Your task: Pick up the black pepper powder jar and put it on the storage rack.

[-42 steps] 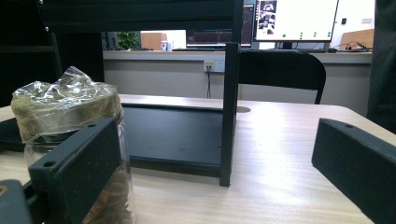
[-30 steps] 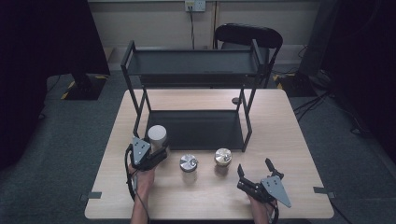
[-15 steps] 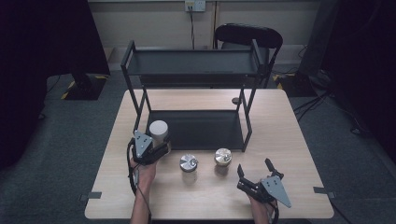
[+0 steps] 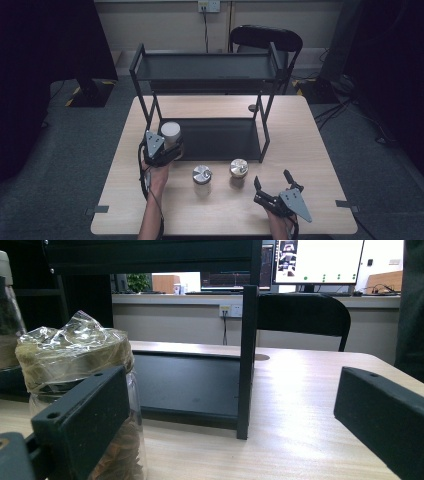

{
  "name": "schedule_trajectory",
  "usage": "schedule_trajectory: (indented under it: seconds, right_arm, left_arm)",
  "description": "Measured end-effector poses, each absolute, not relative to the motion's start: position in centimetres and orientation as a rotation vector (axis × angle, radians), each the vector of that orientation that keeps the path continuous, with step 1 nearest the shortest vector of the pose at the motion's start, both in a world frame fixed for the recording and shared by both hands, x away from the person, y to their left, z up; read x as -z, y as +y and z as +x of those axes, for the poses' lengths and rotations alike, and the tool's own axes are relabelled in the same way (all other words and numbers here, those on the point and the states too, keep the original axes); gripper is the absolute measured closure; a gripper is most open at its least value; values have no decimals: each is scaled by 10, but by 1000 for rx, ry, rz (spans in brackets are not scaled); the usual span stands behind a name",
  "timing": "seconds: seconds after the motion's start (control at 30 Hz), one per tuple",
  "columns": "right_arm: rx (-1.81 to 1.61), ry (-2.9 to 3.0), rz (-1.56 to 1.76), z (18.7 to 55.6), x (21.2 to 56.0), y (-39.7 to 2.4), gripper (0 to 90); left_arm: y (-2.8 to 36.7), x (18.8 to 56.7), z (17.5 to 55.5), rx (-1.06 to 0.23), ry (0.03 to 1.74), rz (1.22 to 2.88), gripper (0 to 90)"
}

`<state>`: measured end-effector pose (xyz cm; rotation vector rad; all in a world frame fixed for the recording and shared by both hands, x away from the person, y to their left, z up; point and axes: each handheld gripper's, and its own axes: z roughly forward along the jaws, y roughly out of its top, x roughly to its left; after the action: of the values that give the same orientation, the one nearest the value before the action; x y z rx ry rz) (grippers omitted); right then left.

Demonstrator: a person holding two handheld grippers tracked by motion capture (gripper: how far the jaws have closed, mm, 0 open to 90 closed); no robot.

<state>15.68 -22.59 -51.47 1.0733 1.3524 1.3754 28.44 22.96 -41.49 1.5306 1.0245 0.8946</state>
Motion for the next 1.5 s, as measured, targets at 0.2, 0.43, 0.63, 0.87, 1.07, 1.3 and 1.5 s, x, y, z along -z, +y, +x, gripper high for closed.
schedule_trajectory:
  seconds: [0.2,0.43,0.63,0.87,1.07,1.3,1.5]
  right_arm:
    - [-1375,1352,1073,157,515,-226,3]
    - [-1376,1353,1073,157,515,-226,3]
    - [-1376,1353,1073,157,515,-226,3]
    - [-1376,1353,1073,157,515,-226,3]
    - [-1376,1353,1072,157,515,-226,3]
    - [-1377,1353,1072,157,515,-226,3]
    - [-1376,1353,1073,157,515,-226,3]
  left_arm:
    - [229,417,289,-894,1030,1534,350]
    - [228,417,293,-900,1036,1527,349]
    - [228,417,296,-898,1040,1527,350]
    - [226,416,301,-904,1041,1534,350]
    - [226,417,304,-899,1046,1537,350]
    - [227,419,305,-894,1051,1538,349]
    - [228,419,305,-895,1055,1542,350]
